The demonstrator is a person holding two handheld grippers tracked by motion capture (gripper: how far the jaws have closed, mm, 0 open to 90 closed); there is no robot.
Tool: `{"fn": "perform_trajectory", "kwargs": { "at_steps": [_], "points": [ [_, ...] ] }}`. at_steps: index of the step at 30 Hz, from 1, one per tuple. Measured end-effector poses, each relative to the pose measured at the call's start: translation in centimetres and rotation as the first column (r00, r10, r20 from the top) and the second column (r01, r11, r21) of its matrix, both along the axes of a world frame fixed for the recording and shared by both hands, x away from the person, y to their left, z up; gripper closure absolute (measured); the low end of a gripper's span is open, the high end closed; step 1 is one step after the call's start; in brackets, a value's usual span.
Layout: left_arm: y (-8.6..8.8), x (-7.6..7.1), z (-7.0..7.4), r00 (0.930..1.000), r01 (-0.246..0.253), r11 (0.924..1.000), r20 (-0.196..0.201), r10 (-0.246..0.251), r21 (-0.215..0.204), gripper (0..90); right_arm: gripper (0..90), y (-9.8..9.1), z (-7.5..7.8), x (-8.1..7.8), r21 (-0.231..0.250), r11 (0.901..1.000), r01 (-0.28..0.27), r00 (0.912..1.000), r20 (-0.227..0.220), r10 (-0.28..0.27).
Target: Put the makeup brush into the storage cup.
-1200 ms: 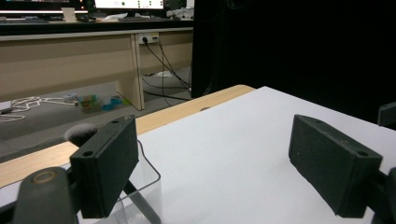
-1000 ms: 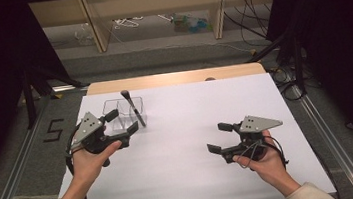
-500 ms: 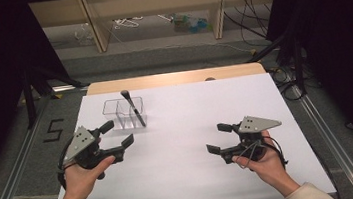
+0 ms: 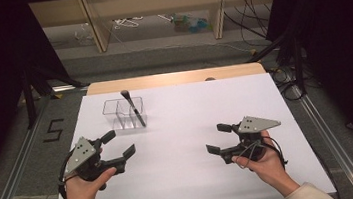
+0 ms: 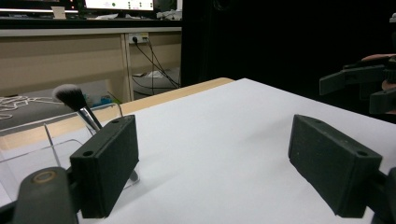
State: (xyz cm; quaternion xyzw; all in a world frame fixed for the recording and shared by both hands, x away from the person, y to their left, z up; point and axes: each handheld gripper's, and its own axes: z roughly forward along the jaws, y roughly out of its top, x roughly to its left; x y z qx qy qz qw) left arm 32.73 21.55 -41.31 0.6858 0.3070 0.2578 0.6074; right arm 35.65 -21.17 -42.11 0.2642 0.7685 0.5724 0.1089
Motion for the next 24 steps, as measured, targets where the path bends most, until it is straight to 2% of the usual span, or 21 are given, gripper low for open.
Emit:
{"fn": "perform_trajectory", "kwargs": {
  "at_steps": [3,5,6,9,12,15,17,18,19,22,24],
  "points": [
    [-0.1,-0.4,-0.3,1.0000,-0.007,1.0000,-0.004,0.007,0.000,15.9,16.8,-0.1,0.1,0.0,-0.012,0.9999,0.005,1.0000,0.004,-0.005],
    [0.0,-0.6,-0.5,1.0000,-0.008,0.9999,0.000,0.008,0.007,15.9,16.8,0.0,0.0,0.0,0.002,1.0000,-0.003,1.0000,0.000,0.003],
    [-0.1,-0.8,-0.6,0.9998,-0.016,0.9999,-0.014,0.016,-0.003,15.8,16.9,0.0,0.0,0.0,0.003,1.0000,-0.003,1.0000,0.000,0.003],
    [0.1,-1.0,-0.7,0.9997,-0.022,0.9997,-0.007,0.022,-0.008,15.8,16.8,0.0,0.0,0.0,0.003,1.0000,-0.004,1.0000,0.000,0.004],
    [0.3,-1.4,-1.0,0.9991,-0.033,0.9994,-0.026,0.033,-0.006,15.8,16.8,0.0,0.1,0.0,0.002,1.0000,-0.003,1.0000,0.001,0.003],
    [0.4,-1.4,-1.0,0.9990,-0.036,0.9994,-0.027,0.036,-0.002,15.8,16.8,0.0,0.0,0.0,0.000,1.0000,-0.004,1.0000,0.001,0.004],
    [0.3,-1.3,-1.1,0.9996,-0.026,0.9996,-0.013,0.026,-0.005,15.8,16.8,0.0,0.0,0.0,0.001,1.0000,-0.003,1.0000,0.001,0.003],
    [0.3,-1.4,-1.1,0.9992,-0.031,0.9995,-0.023,0.032,0.003,15.8,16.8,0.0,0.0,0.1,-0.001,1.0000,0.000,0.9997,0.026,0.000],
    [0.3,-1.3,-1.1,0.9993,-0.030,0.9995,-0.023,0.030,0.007,15.8,16.8,0.0,0.0,0.1,0.000,1.0000,0.000,0.9995,0.030,0.000],
    [0.2,-1.3,-1.2,0.9993,-0.029,0.9995,-0.022,0.029,0.010,15.8,16.7,0.0,0.0,0.0,0.001,1.0000,-0.004,1.0000,0.003,0.004],
    [0.2,-1.3,-1.2,0.9994,-0.028,0.9995,-0.021,0.028,0.017,15.8,16.3,0.0,0.0,0.0,-0.001,1.0000,-0.003,1.0000,0.003,0.003]
  ]
}}
